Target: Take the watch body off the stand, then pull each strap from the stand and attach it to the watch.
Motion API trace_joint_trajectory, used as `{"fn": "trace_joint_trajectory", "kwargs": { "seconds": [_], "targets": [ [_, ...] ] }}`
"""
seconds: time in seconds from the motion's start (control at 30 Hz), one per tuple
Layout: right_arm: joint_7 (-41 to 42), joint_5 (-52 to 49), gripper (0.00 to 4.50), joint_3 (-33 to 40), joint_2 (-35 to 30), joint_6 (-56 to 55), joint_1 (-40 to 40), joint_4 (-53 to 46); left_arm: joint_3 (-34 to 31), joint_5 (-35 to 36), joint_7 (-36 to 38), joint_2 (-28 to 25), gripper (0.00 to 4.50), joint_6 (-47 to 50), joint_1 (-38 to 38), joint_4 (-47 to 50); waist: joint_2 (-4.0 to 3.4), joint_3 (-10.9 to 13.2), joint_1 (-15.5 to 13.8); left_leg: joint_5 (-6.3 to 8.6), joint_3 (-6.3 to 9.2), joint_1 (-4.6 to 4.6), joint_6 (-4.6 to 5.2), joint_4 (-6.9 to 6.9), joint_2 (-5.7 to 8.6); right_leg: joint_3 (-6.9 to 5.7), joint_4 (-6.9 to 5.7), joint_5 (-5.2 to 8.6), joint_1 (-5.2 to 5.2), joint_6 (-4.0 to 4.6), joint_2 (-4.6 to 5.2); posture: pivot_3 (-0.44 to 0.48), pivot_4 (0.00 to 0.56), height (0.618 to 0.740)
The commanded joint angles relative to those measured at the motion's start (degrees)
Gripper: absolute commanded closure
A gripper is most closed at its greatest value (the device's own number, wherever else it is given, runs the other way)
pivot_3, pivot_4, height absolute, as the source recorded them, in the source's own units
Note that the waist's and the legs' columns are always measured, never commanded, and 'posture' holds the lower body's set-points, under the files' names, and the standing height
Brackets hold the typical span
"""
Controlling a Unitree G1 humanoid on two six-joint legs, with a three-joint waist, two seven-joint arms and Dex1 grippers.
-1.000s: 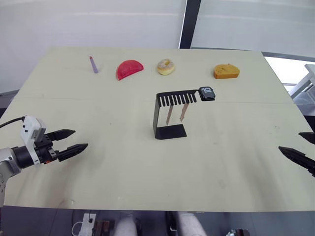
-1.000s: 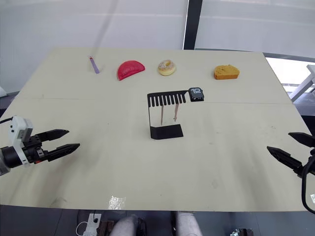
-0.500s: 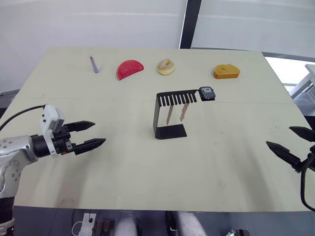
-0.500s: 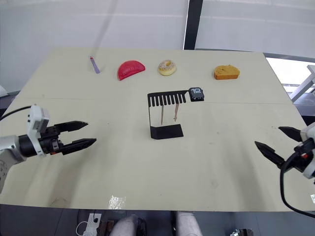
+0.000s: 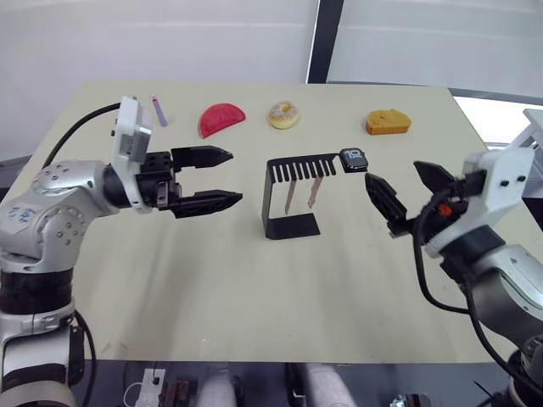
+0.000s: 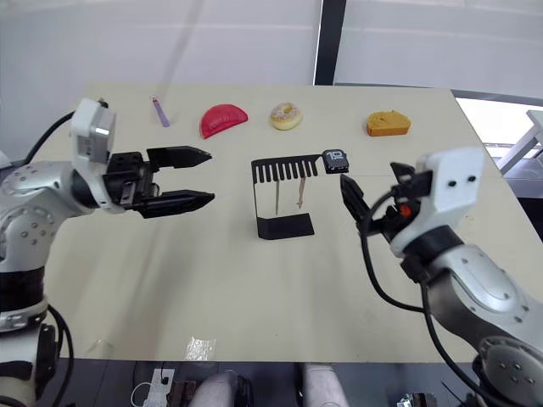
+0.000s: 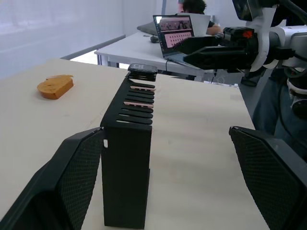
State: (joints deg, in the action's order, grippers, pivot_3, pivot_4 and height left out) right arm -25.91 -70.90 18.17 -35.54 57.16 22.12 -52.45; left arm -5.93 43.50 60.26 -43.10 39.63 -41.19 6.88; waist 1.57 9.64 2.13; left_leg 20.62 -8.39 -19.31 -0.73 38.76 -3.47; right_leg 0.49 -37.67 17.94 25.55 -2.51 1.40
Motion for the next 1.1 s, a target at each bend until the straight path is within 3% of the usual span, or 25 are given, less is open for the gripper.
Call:
{"fn": "trace_joint_trajectory", "kwargs": {
  "seconds": [0.03,0.33,0.87,0.93,1.1],
  "targets": [
    [-8.6,-2.6,0.0,-3.9,0.1,0.6,4.6,2.1,1.2,-2.5,1.3,1.5,0.02,-3.7,-3.5,-1.7,0.0,0.0,0.0,0.01,0.01,0.0,0.01,0.01,0.0,0.0,-0.01,0.0,0.0,0.0,0.0,0.0,0.15,0.737],
    [-17.7,-4.0,0.0,-11.8,2.9,0.1,10.4,6.3,2.0,-4.0,1.3,4.9,0.02,-5.0,-5.0,-1.6,0.0,0.0,0.6,0.01,0.04,-0.09,0.03,0.08,-0.1,-0.01,-0.03,0.0,0.04,-0.01,0.0,0.0,0.15,0.737],
    [-16.5,-3.3,0.0,-15.4,3.4,0.1,15.4,11.2,1.7,-4.0,0.5,5.0,0.02,-4.8,-3.9,0.9,0.0,0.0,1.1,0.02,0.07,-0.15,0.04,0.11,-0.11,-0.02,-0.04,0.0,0.07,-0.01,0.02,0.0,0.15,0.737],
    [-16.4,-3.3,0.54,-15.6,3.6,0.2,15.6,11.5,1.6,-4.0,0.3,4.9,0.0,-4.7,-3.8,1.3,0.0,0.0,1.1,0.02,0.08,-0.15,0.04,0.1,-0.11,-0.03,-0.04,0.0,0.07,-0.01,0.02,0.0,0.15,0.737],
    [-15.8,-3.1,0.54,-16.1,4.0,0.4,15.9,12.1,1.5,-4.0,0.2,4.6,0.0,-4.6,-3.6,1.7,0.0,0.0,1.1,0.02,0.07,-0.15,0.04,0.1,-0.12,-0.02,-0.04,0.0,0.07,-0.01,0.02,0.0,0.15,0.737]
  ]
}}
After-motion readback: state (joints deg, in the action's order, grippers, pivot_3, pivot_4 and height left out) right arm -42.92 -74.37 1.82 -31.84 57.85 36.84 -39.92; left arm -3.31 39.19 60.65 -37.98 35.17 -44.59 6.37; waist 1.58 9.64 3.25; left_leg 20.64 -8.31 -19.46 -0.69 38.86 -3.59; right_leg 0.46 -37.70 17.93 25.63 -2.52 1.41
